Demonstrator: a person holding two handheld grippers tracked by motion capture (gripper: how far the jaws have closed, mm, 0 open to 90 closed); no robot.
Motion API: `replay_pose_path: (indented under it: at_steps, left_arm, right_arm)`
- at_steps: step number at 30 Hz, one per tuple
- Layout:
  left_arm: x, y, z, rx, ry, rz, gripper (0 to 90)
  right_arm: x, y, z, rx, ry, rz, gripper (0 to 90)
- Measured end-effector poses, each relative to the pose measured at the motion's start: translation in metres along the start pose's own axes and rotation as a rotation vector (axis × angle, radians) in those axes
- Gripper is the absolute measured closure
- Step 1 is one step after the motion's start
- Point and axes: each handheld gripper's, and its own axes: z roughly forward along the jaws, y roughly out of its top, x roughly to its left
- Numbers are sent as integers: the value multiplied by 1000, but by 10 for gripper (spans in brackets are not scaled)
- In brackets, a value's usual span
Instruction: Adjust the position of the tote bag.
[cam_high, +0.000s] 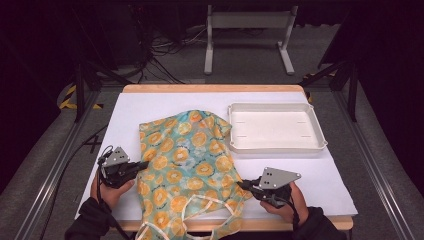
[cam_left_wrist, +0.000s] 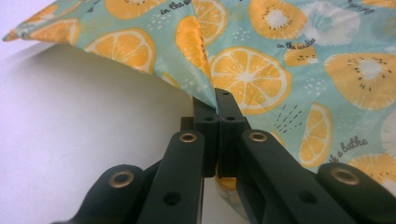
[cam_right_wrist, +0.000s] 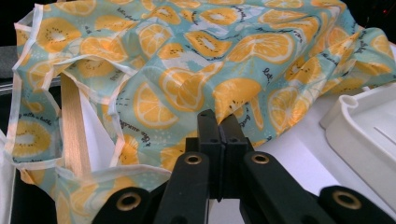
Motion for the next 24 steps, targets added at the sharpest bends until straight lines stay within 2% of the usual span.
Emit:
replay_pose_path:
  at_steps: [6, 10, 11, 13, 14, 15, 17, 19, 20, 21, 22, 24]
  left_arm:
    - [-1, -3, -7, -11, 2, 0, 895]
    - [-7, -3, -11, -12, -8, 7, 893]
    - [-7, -3, -12, -13, 0, 17, 887]
    - [-8, -3, -14, -17, 1, 23, 818]
    - [-10, -2, -17, -22, -12, 23, 818]
    - [-12, -2, -19, -24, -18, 18, 728]
    - [-17, -1, -24, -38, -2, 21, 586]
    - [-27, -2, -32, -54, 23, 28, 385]
    - [-34, -3, -37, -56, 14, 42, 298]
    - [-39, -4, -40, -52, 2, 52, 238]
    - [-39, -4, -40, -52, 2, 52, 208]
    - [-56, -13, -46, -46, -10, 73, 146]
  right_arm:
    - [-1, 2, -5, -20, -7, -2, 900]
    - [-2, 3, -8, -23, -25, -8, 900]
    - [-3, 3, -8, -28, -30, -6, 900]
    - [-3, 3, -9, -31, -32, -4, 900]
    - [-4, 4, -10, -34, -35, -1, 900]
    - [-5, 4, -11, -41, -38, 1, 900]
    - [-7, 6, -12, -51, -41, 1, 900]
    - [-8, 7, -13, -60, -41, 2, 900]
    - [-8, 8, -13, -61, -41, 2, 900]
    - [-8, 8, -13, -62, -39, -5, 900]
    - [-8, 8, -13, -62, -39, -5, 900]
    - [-8, 8, -13, -60, -41, 0, 900]
